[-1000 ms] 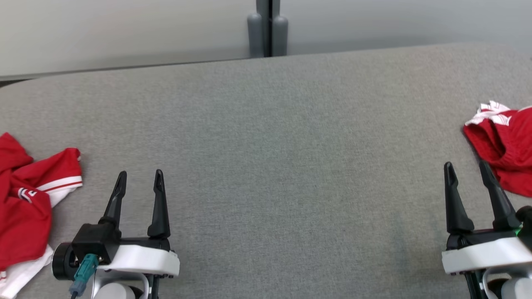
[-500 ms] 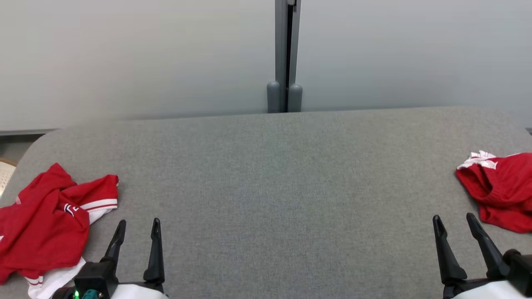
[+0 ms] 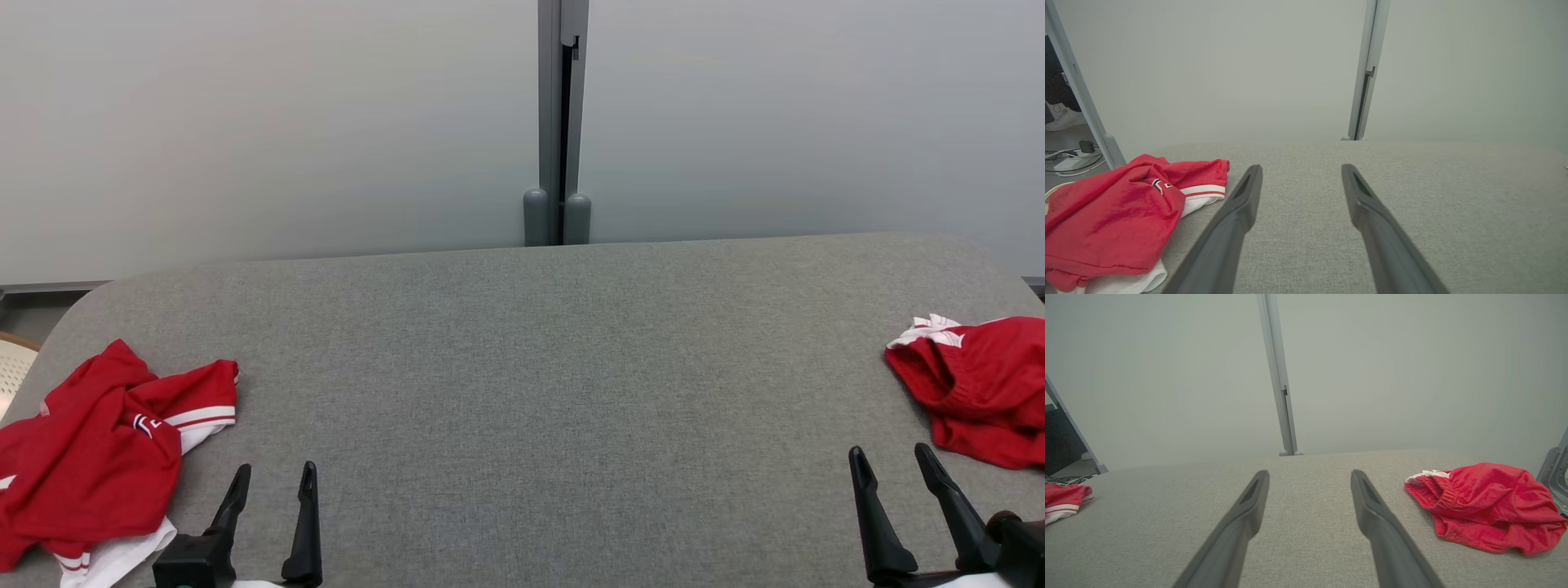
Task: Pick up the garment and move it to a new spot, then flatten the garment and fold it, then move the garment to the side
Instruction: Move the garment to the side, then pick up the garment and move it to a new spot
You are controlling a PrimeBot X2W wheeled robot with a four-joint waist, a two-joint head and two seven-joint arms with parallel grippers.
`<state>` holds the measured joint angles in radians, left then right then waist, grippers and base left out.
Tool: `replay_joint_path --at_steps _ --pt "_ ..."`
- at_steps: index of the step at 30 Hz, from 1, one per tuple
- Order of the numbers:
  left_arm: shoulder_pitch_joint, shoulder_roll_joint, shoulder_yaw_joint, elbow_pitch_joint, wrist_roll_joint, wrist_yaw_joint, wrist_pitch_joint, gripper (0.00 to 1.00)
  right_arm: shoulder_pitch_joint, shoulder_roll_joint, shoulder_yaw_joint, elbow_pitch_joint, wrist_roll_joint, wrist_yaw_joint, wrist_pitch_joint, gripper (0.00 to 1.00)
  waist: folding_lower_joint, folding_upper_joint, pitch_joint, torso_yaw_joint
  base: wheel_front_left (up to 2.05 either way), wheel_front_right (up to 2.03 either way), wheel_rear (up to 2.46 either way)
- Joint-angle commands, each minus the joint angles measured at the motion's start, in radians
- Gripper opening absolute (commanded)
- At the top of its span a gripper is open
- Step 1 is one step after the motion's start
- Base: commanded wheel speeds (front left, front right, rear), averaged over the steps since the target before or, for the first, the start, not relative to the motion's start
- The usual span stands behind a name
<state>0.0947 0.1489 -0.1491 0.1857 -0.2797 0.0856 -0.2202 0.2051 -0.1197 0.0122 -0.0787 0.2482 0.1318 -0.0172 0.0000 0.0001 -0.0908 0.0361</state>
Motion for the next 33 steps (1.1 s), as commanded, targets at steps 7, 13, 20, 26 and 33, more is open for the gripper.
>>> replay_joint_path --at_steps 7,13,20,26,33 --pt "-0.017 0.008 -0.003 0.006 -0.010 -0.002 -0.003 1.00 0.002 -0.004 -0.009 -0.016 -0.007 -0.002 0.004 1.00 0.0000 -0.0001 0.007 -0.001 0.00 0.00 0.00" --pt "-0.021 0.012 -0.006 0.013 -0.013 -0.002 -0.006 1.00 0.002 -0.002 -0.016 -0.020 -0.004 -0.002 0.000 1.00 0.0000 -0.0001 0.007 -0.001 0.00 0.00 0.00" --pt "-0.035 0.008 -0.011 0.025 -0.025 -0.005 -0.002 1.00 0.013 0.005 -0.027 -0.028 -0.011 -0.002 0.004 1.00 0.0000 -0.0001 0.006 0.033 0.00 0.00 0.00" --pt "-0.072 0.012 -0.004 0.032 -0.036 -0.004 -0.006 1.00 0.021 0.007 -0.029 -0.053 -0.016 -0.001 0.013 1.00 0.0000 -0.0001 0.012 0.152 0.00 0.00 0.00" --pt "-0.083 0.036 0.029 0.026 -0.046 0.010 -0.015 1.00 0.006 0.017 0.002 -0.071 -0.015 -0.001 0.022 1.00 0.0000 -0.0001 0.016 0.321 0.00 0.00 0.00"
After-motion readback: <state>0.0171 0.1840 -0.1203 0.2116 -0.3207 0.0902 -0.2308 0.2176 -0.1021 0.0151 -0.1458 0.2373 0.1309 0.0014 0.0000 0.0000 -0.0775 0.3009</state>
